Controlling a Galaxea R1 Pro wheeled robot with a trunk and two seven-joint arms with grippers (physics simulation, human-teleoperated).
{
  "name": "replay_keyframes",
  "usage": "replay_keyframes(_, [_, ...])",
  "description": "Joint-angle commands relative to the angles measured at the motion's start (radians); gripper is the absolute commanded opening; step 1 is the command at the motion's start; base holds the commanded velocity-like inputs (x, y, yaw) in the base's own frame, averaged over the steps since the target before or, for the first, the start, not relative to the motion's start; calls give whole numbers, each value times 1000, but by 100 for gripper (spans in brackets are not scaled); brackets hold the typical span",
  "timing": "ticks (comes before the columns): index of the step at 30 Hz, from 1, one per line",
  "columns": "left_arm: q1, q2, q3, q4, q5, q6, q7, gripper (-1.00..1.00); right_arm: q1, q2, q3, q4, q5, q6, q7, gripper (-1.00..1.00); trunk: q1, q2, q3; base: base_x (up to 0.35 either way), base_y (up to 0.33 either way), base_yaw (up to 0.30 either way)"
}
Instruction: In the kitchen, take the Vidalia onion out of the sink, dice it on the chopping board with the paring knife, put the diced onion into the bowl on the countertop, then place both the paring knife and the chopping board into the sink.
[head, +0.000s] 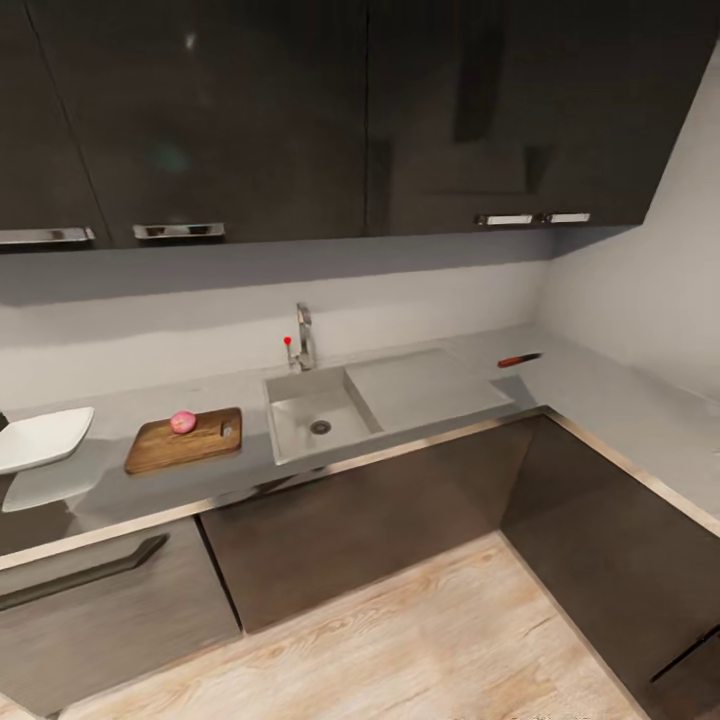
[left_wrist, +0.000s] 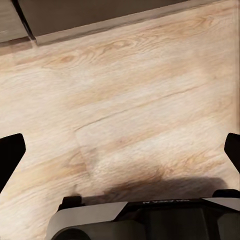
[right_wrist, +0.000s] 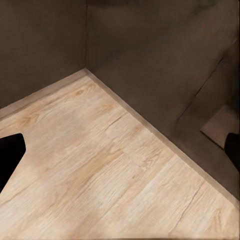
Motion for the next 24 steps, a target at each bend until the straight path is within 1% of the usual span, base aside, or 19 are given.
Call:
replay_keyframes(1, [-1, 0, -3, 1, 11, -3, -3, 100, 0, 0, 2, -1, -9, -4, 0, 100, 1, -2, -1, 0, 0, -263])
replay_keyframes(9, [-1, -7, -3, 7, 11, -1, -3, 100, 0, 0, 2, -1, -9, -4, 0, 100, 1, -2, 2, 0, 0, -263])
replay_keyframes(24, [-1, -8, -3, 16, 10, -1, -2, 100, 0, 0, 2, 0, -11, -4, 0, 100, 1, -2, 8, 0, 0, -263])
